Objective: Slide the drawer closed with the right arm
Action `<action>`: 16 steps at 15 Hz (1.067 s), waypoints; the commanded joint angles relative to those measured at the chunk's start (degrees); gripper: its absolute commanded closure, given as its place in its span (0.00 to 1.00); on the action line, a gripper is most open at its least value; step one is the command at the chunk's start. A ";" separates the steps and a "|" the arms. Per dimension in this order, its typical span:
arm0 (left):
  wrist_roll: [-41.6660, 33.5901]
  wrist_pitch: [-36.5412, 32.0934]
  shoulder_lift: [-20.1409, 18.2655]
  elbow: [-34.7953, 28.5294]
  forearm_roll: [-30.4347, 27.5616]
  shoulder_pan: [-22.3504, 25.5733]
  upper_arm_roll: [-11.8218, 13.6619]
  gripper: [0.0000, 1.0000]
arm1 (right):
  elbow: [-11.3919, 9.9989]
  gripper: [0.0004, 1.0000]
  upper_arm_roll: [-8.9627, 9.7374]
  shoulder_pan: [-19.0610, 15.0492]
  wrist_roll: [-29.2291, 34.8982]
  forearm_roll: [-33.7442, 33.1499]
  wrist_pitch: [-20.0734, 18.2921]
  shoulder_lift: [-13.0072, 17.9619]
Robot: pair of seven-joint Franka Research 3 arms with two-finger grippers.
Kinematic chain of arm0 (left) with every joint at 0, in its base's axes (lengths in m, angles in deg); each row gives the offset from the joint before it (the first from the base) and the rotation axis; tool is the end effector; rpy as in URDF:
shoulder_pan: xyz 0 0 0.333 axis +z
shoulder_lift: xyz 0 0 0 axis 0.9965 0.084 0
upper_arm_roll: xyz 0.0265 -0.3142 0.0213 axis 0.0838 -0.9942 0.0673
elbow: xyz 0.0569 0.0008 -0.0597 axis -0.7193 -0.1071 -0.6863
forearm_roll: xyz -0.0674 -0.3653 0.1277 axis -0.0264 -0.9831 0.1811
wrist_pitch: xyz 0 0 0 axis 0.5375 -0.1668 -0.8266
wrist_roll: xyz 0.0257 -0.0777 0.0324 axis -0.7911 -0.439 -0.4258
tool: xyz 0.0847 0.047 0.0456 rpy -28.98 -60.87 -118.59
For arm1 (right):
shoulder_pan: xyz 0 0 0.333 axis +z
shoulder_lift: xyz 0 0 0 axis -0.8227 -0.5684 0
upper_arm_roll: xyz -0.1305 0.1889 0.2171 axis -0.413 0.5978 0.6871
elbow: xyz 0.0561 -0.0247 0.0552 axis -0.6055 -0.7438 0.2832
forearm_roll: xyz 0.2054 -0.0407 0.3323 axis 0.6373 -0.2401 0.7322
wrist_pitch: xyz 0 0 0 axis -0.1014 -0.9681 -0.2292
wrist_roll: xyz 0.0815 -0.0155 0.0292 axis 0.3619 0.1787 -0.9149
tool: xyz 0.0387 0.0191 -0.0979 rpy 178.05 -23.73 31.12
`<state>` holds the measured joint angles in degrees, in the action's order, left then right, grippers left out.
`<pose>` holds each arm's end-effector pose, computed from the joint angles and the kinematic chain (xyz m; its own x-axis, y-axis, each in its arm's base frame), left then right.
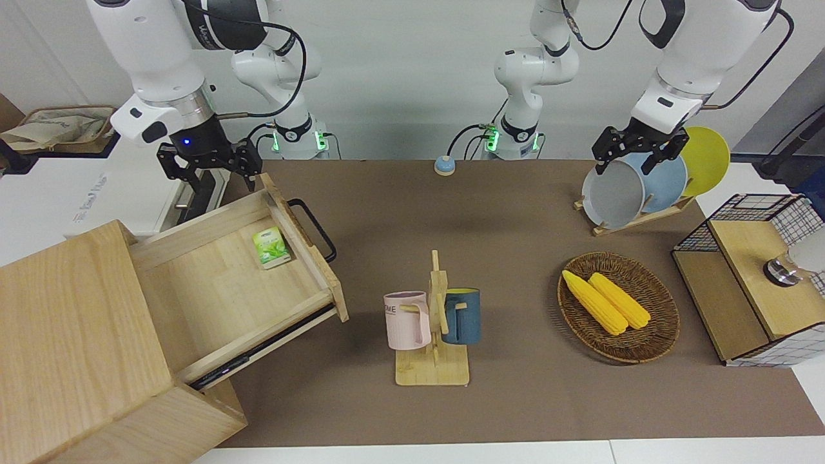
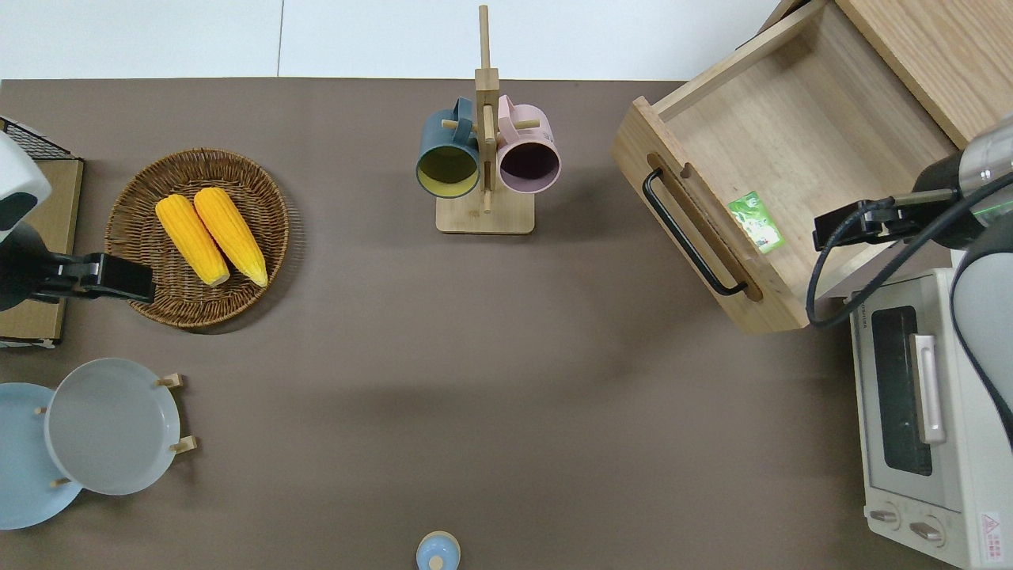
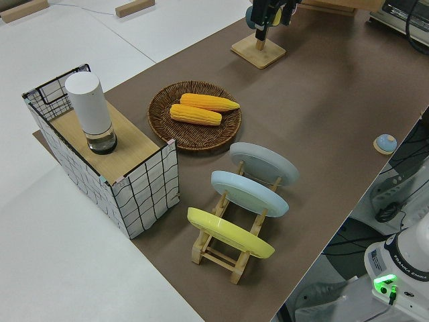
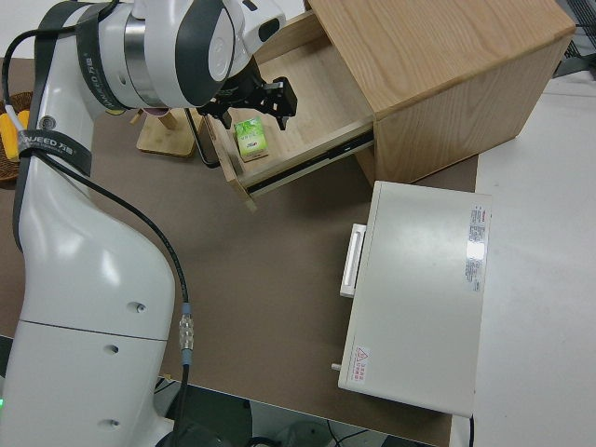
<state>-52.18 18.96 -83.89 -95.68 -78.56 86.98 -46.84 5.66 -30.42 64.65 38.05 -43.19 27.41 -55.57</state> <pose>0.5613 -0.0147 0.6260 0.9982 -0.0499 -0.0332 -0.0498 -0.9988 0.0032 0.5997 0.0277 0.6246 0.9986 0.0509 0.0153 0.0509 -0.9987 0.0024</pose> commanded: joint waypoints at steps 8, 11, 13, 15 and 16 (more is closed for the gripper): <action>-0.56 -1.13 0.65 1.40 0.98 0.31 -0.40 0.01 | -0.29 0.10 0.45 -0.68 -0.43 -0.25 -0.25 0.79; -0.56 -1.13 0.65 1.40 0.98 0.31 -0.40 0.01 | -0.29 0.61 0.54 -0.67 -0.43 -0.34 -2.09 0.71; -0.56 -1.13 0.65 1.49 0.98 0.31 -0.40 0.01 | -0.29 0.85 0.54 -0.59 -0.43 -0.25 -2.19 0.70; -0.56 -1.13 0.65 1.49 0.98 0.31 -0.40 0.01 | -0.29 1.00 0.54 -0.59 -0.43 0.01 -2.36 0.79; -0.56 -1.13 0.65 1.40 0.98 0.31 -0.40 0.01 | -0.29 1.00 0.54 -0.59 -0.43 0.10 -2.36 0.79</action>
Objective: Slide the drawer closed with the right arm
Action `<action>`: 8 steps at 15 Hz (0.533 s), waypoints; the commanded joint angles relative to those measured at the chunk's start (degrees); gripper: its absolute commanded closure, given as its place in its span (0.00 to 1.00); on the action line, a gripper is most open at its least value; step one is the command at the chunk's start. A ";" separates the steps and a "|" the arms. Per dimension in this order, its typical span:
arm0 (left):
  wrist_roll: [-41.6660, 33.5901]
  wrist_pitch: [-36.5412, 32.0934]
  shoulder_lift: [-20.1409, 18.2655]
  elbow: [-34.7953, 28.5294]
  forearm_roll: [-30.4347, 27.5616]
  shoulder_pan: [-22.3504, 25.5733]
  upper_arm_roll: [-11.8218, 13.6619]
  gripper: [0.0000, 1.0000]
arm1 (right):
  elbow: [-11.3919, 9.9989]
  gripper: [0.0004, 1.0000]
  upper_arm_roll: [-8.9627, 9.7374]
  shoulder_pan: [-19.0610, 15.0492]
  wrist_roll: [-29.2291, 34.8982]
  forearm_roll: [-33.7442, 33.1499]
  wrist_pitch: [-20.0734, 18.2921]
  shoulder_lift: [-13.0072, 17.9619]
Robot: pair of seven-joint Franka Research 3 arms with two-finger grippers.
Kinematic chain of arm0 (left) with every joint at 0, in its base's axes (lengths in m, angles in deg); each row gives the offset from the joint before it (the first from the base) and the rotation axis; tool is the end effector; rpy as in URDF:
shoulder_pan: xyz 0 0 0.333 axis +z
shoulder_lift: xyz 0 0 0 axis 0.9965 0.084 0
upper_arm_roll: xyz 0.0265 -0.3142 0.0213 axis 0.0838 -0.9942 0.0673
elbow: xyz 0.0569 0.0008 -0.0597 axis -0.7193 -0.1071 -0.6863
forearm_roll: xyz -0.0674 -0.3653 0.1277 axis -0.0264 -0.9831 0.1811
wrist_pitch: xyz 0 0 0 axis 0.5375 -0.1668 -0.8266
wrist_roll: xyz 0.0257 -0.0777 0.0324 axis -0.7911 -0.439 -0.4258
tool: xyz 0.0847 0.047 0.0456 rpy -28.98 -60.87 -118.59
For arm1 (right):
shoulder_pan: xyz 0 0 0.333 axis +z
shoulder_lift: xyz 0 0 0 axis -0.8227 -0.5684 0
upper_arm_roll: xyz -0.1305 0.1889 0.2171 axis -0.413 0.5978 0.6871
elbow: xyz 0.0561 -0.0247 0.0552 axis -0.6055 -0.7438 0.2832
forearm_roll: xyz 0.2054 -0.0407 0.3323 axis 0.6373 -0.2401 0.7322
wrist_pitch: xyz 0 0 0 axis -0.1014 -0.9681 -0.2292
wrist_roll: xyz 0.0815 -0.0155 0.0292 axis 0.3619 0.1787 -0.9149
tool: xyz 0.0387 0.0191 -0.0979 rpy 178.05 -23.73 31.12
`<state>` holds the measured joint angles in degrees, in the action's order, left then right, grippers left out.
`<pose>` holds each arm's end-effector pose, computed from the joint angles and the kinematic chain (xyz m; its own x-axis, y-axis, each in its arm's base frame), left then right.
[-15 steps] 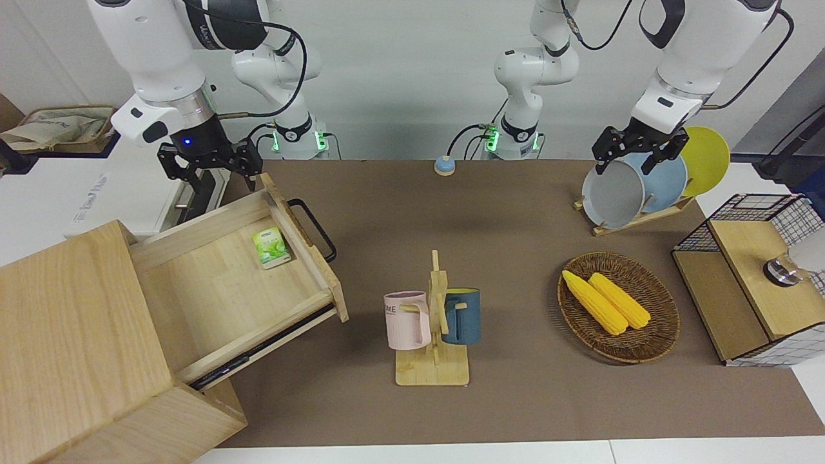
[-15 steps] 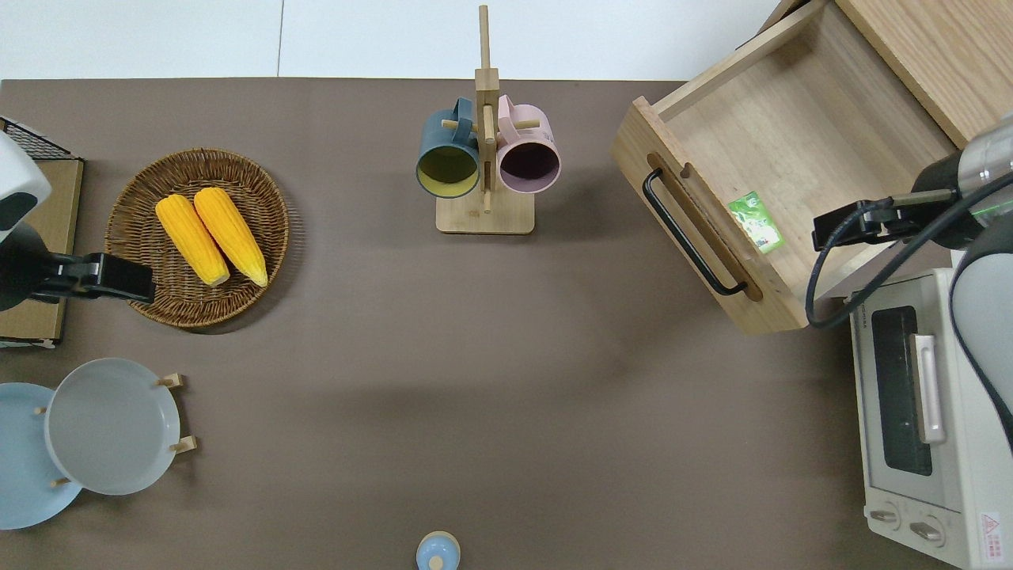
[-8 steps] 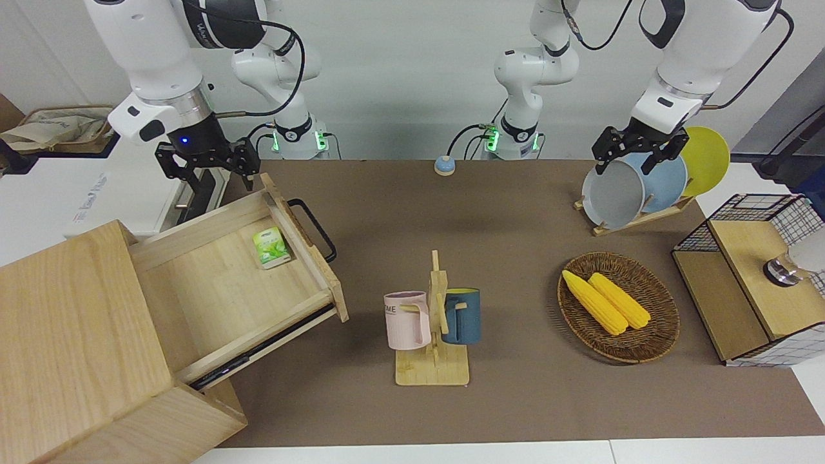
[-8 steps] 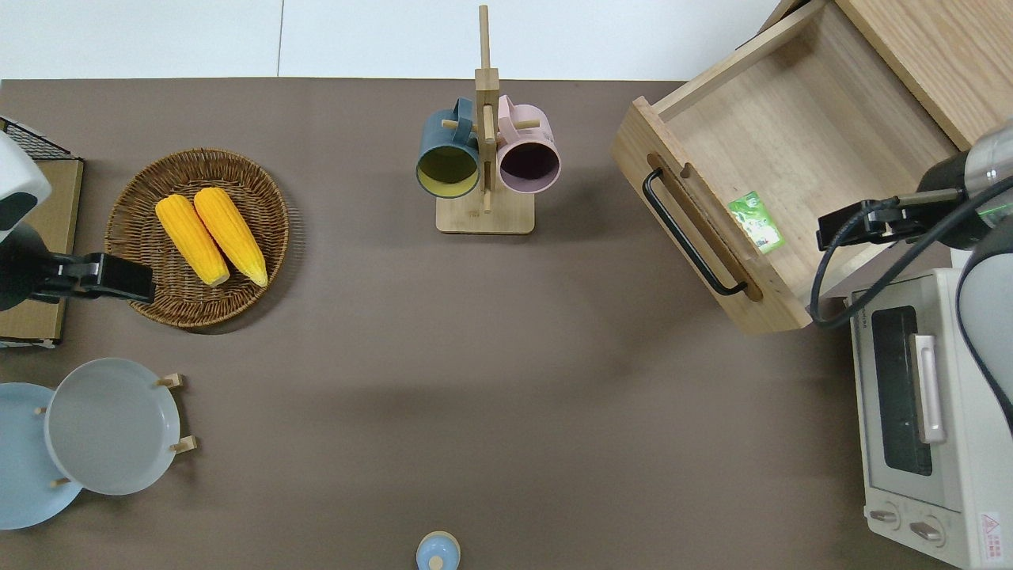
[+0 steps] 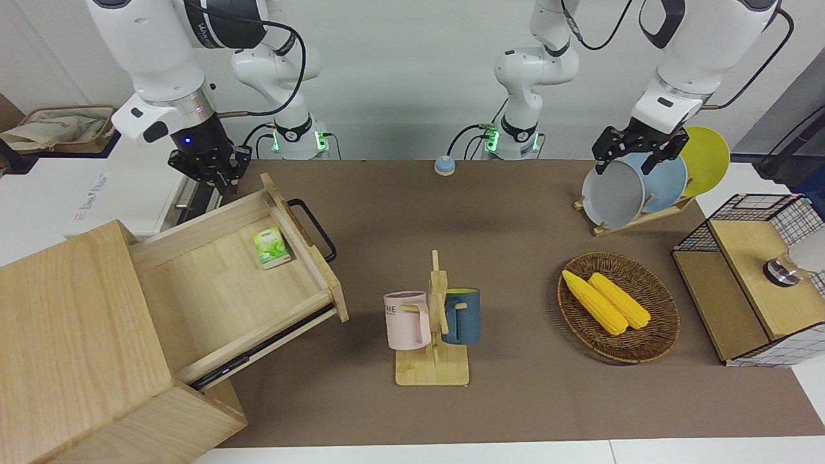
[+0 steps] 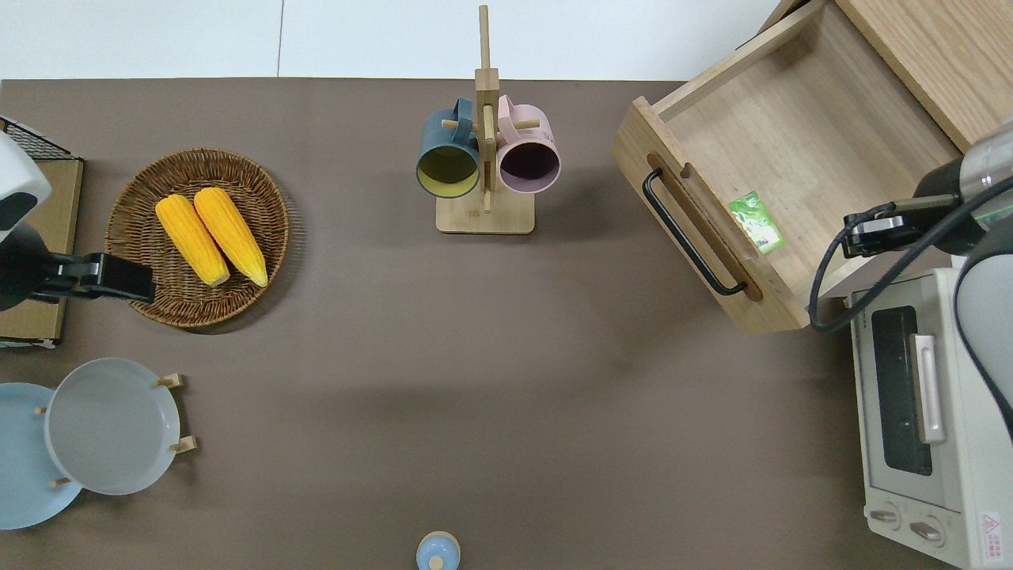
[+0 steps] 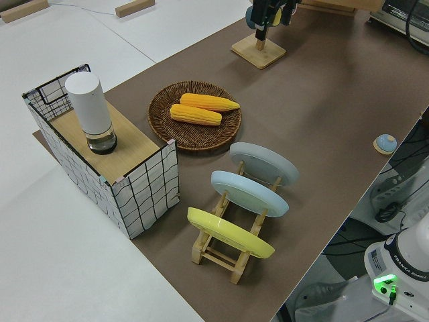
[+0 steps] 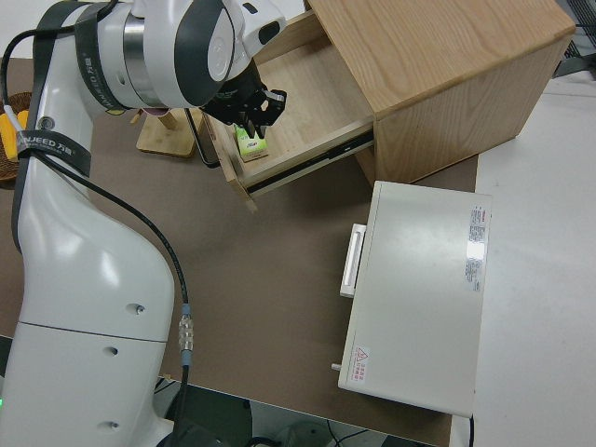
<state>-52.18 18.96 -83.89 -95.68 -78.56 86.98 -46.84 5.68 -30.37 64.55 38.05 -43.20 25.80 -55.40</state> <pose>0.5613 -0.0147 0.6260 0.9982 -0.0499 -0.0332 -0.0498 -0.9988 0.0032 0.5959 0.0269 0.6240 0.9987 0.0500 -0.0096 0.0500 -0.9987 0.0016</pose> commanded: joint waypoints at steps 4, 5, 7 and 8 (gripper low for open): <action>-0.56 -1.13 0.74 1.40 0.98 0.31 -0.40 0.01 | -0.31 1.00 0.58 -0.49 -0.43 0.20 -1.62 0.98; -0.56 -1.13 0.65 1.49 0.98 0.31 -0.40 0.01 | -0.13 1.00 0.41 -0.49 -0.43 0.20 -2.15 0.98; -0.56 -1.13 0.65 1.40 0.98 0.31 -0.40 0.01 | -0.05 1.00 0.23 -0.49 -0.43 0.20 -4.08 1.59; -0.56 -1.13 0.65 1.40 0.98 0.31 -0.40 0.01 | -0.05 1.00 0.32 -0.49 -0.25 0.11 -4.70 2.90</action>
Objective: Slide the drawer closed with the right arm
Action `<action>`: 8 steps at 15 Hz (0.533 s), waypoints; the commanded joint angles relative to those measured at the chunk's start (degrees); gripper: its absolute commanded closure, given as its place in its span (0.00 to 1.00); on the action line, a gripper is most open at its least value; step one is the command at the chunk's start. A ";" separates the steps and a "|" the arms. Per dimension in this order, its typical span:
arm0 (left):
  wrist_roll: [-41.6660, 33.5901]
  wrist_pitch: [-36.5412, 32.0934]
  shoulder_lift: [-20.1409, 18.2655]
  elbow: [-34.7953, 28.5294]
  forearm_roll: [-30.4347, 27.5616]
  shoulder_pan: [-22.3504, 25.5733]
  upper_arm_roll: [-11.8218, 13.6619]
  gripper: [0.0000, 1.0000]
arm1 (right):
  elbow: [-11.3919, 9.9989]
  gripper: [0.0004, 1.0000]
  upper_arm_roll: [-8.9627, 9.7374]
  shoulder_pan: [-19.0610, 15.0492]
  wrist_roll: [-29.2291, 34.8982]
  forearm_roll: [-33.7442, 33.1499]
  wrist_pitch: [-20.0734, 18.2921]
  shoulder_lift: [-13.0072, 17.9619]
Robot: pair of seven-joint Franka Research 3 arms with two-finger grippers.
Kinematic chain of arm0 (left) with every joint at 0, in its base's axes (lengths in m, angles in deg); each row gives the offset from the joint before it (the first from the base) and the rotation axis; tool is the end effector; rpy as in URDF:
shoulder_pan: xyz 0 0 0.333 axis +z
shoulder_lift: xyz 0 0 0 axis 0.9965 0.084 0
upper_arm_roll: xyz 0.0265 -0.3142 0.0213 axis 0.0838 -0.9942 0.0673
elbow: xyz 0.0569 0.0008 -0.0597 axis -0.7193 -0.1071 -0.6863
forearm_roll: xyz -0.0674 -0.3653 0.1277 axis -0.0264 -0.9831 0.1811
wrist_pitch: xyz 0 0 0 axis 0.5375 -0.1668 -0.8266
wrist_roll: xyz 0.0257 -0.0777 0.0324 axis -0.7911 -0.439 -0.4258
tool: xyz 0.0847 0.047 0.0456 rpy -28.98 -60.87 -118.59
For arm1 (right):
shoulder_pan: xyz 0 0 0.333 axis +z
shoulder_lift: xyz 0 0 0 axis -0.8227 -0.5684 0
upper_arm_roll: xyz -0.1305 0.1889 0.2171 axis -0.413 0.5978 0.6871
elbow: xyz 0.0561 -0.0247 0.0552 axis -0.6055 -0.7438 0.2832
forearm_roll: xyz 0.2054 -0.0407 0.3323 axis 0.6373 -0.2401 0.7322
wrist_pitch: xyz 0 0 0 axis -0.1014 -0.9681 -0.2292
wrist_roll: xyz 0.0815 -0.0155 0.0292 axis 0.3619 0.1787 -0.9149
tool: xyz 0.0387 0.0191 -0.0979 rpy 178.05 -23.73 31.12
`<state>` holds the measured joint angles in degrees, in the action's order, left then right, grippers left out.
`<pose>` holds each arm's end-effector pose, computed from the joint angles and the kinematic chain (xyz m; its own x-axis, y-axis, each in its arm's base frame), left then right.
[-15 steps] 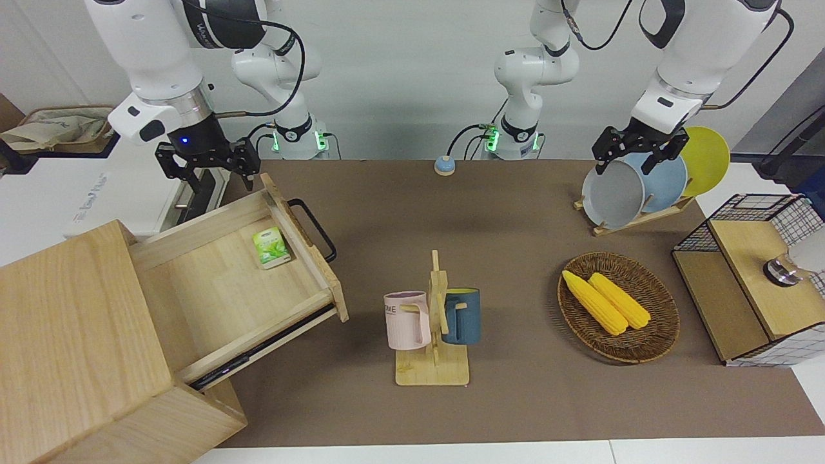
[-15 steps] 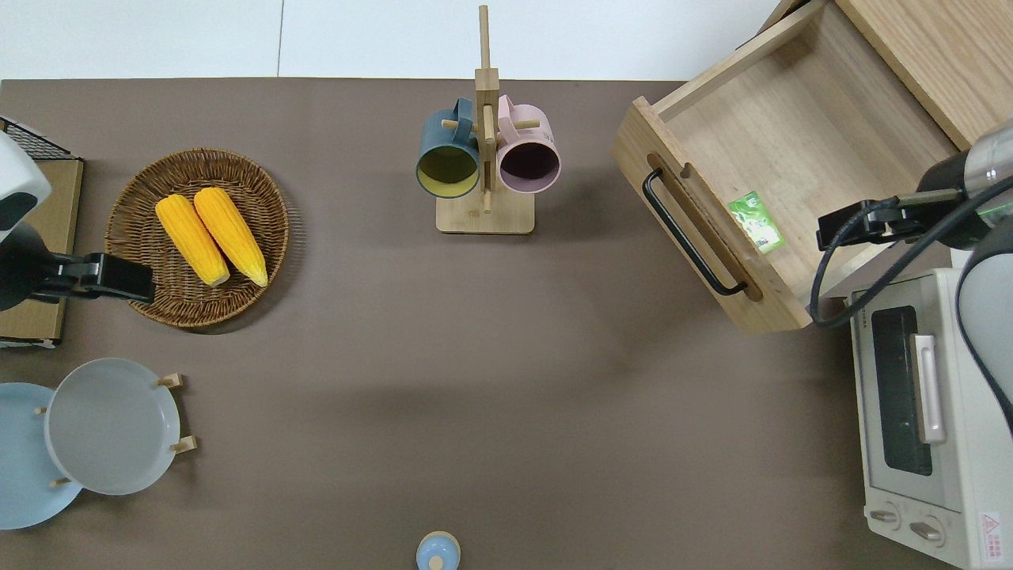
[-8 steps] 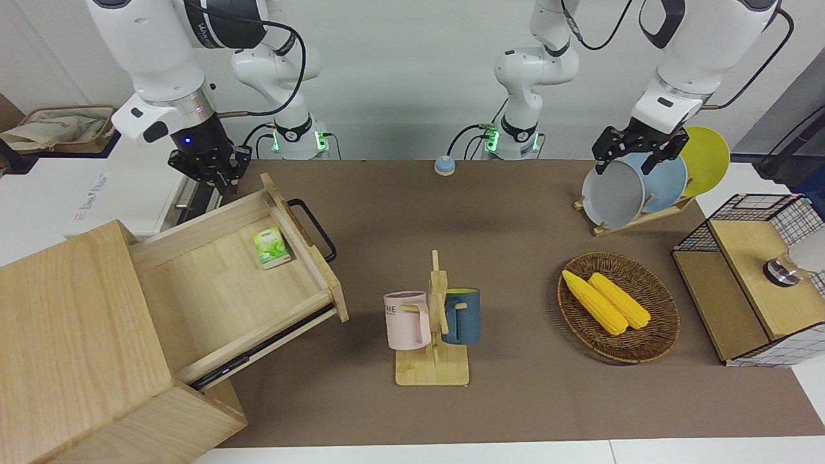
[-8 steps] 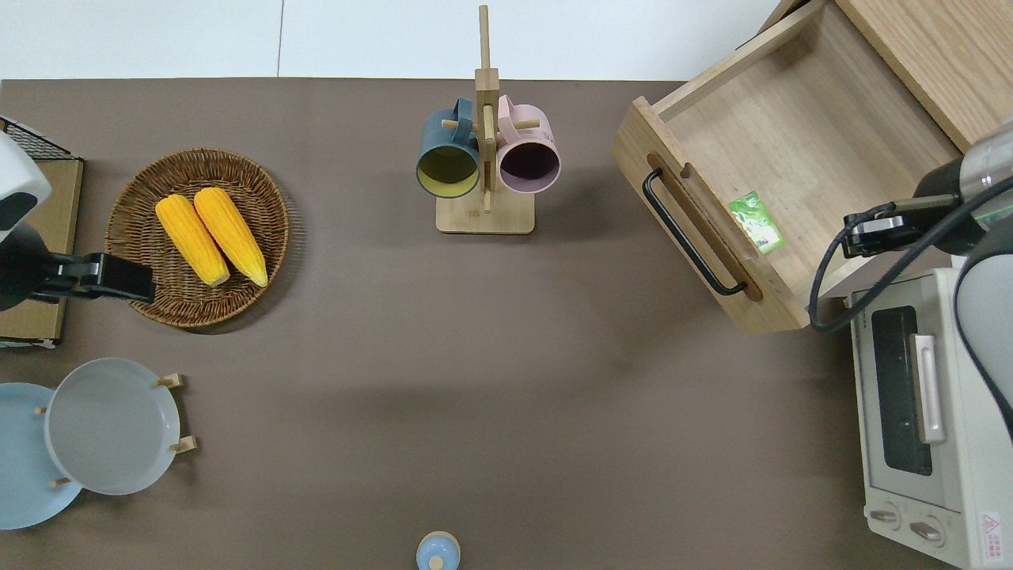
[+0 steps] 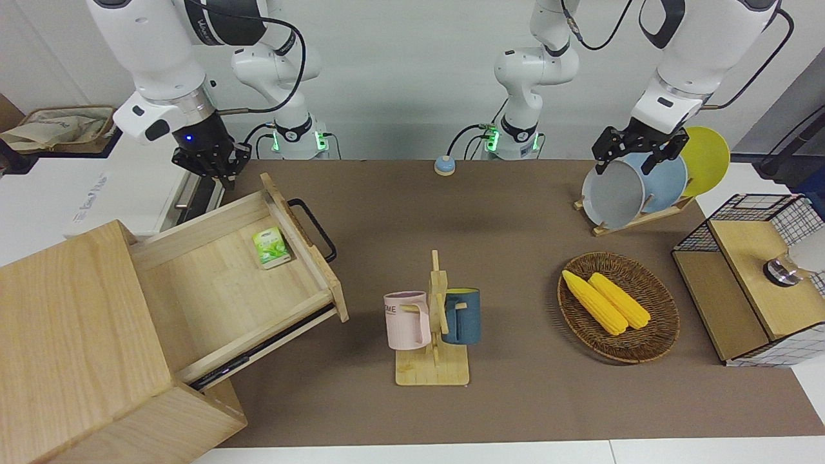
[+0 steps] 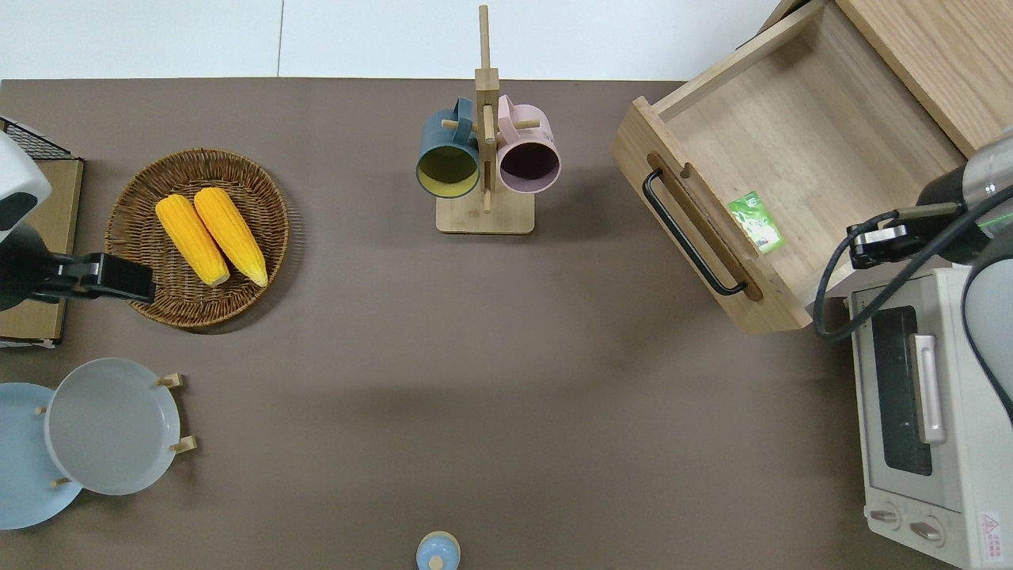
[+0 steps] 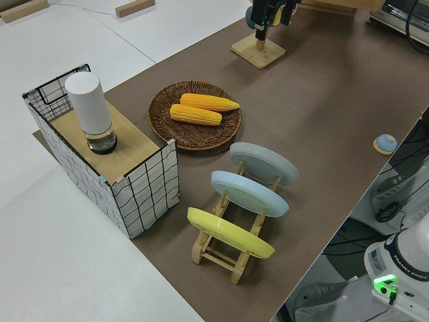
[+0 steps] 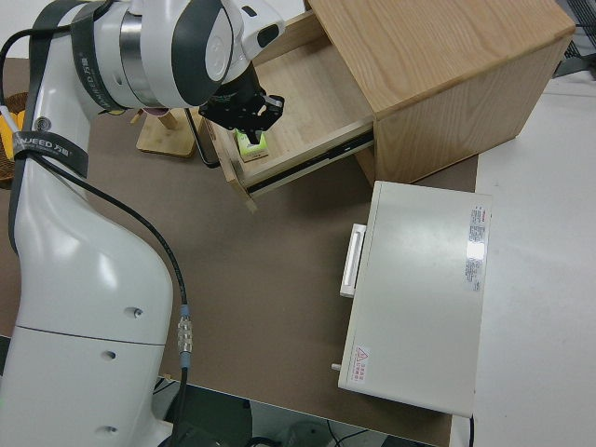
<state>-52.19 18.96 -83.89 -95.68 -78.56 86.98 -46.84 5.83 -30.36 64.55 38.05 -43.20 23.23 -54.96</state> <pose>0.5613 -0.0147 0.6260 0.9982 -0.0501 -0.0332 -0.0500 -0.9987 0.0032 0.5888 0.0265 0.6259 0.9978 0.0502 -0.0441 0.0502 -0.9987 0.0000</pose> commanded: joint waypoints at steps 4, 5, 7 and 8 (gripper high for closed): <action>-0.56 -1.13 0.65 1.40 0.98 0.31 -0.40 0.01 | -0.29 1.00 0.66 -0.41 0.01 -0.15 -2.58 4.75; -0.56 -1.13 0.65 1.49 0.98 0.31 -0.40 0.01 | -0.64 1.00 1.61 -1.19 0.53 -0.24 -3.10 5.37; -0.56 -1.13 0.65 1.40 0.98 0.31 -0.40 0.01 | -0.64 1.00 4.42 -3.29 2.72 -0.07 -3.54 5.90; -0.56 -1.13 0.65 1.40 0.98 0.31 -0.40 0.01 | -0.64 1.00 7.22 -4.87 4.22 -0.33 -3.54 5.90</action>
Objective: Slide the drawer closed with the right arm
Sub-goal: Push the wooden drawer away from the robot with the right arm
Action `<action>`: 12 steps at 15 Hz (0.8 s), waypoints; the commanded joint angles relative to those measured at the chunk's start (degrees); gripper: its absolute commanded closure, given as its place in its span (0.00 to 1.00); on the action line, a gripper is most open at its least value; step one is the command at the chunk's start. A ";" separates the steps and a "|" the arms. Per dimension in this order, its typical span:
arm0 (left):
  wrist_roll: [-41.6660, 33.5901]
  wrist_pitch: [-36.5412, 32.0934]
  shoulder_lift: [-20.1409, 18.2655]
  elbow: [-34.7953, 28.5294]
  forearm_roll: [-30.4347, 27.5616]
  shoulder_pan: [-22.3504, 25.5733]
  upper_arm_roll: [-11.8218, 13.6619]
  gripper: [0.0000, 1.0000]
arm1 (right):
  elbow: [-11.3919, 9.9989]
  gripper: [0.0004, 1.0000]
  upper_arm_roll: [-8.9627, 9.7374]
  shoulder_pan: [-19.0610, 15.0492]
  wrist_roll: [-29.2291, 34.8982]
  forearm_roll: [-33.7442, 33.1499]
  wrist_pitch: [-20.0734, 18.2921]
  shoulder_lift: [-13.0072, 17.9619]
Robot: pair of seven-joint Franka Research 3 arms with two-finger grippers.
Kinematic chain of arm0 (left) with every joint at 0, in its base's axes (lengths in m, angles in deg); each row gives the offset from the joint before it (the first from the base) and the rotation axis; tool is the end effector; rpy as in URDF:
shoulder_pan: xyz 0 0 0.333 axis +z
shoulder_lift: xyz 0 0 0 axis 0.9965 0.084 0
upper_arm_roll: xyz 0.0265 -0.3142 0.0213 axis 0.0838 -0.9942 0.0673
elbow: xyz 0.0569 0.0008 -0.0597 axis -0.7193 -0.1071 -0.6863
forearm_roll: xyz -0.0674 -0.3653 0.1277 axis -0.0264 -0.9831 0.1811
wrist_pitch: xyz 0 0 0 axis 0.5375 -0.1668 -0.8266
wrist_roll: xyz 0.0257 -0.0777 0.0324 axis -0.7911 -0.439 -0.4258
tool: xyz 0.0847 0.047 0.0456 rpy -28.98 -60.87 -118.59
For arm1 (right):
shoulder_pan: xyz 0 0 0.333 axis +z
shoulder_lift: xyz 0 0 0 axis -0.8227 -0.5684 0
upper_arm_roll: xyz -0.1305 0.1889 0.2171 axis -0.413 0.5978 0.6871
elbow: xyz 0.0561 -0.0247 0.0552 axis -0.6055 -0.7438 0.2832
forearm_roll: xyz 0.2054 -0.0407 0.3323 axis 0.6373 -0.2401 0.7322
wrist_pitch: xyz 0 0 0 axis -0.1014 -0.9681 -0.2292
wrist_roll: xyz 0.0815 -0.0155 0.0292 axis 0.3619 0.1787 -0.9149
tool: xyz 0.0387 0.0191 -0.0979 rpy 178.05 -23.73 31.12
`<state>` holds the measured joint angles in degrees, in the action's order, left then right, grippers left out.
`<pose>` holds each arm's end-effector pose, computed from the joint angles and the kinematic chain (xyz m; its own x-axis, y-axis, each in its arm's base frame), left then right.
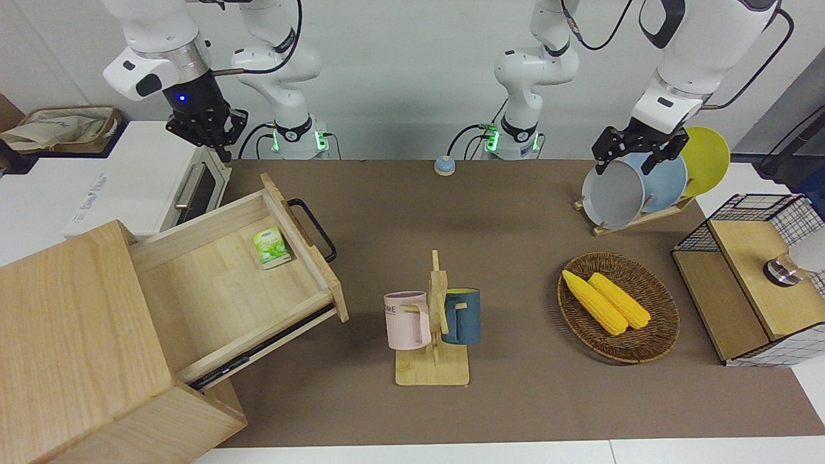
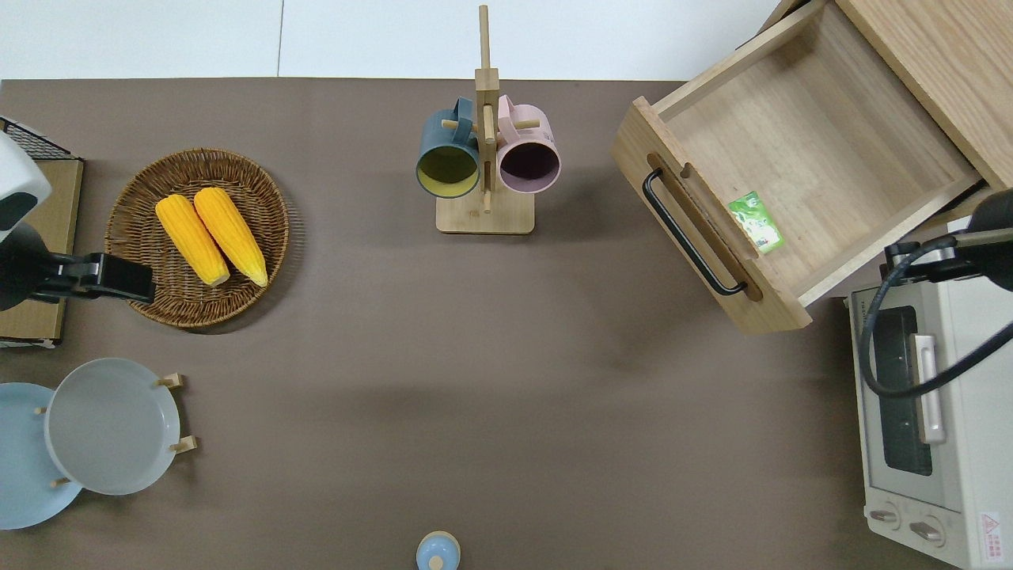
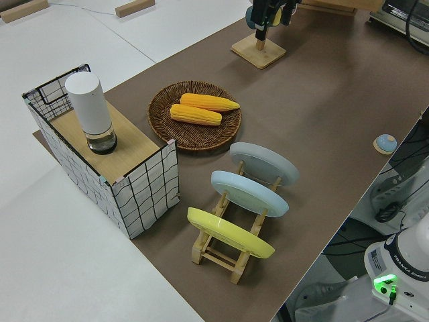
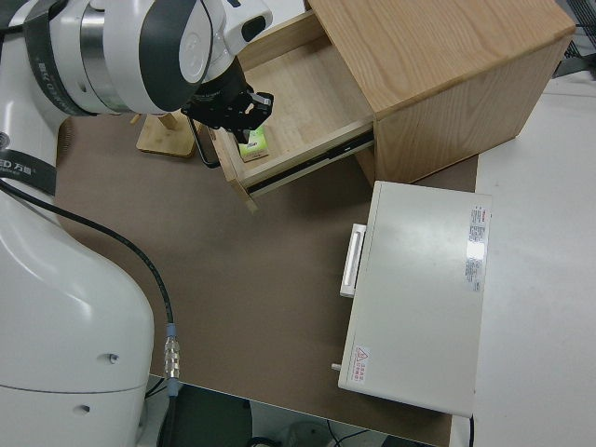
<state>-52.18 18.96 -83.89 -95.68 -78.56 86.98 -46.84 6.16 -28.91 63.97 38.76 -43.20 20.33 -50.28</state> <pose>0.5613 -0.0147 0.6260 0.9982 -0.0499 -0.0332 -0.0498 -0.9988 0.0032 0.5574 0.0301 0.6707 0.9985 0.0535 -0.0081 0.0534 -0.9985 -0.0112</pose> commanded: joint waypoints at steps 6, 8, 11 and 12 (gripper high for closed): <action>-0.56 -1.13 0.65 1.40 0.98 0.31 -0.40 0.01 | -0.97 1.00 12.39 -1.85 18.61 -1.73 0.41 0.52; -0.56 -1.13 0.65 1.40 0.98 0.31 -0.40 0.01 | -0.97 1.00 12.39 0.35 22.31 -2.17 2.33 0.25; -0.47 -1.13 0.65 1.40 0.98 0.31 -0.40 0.01 | -1.05 1.00 12.39 4.91 30.38 -3.13 4.27 -1.85; -0.56 -1.13 0.65 1.49 0.98 0.31 -0.40 0.01 | -1.05 1.00 12.48 6.32 32.76 -4.01 4.45 -2.47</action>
<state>-52.18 18.96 -83.89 -95.68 -78.56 86.98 -46.84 5.59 -16.58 66.90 64.72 -44.44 22.59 -51.02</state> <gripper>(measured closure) 0.004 0.991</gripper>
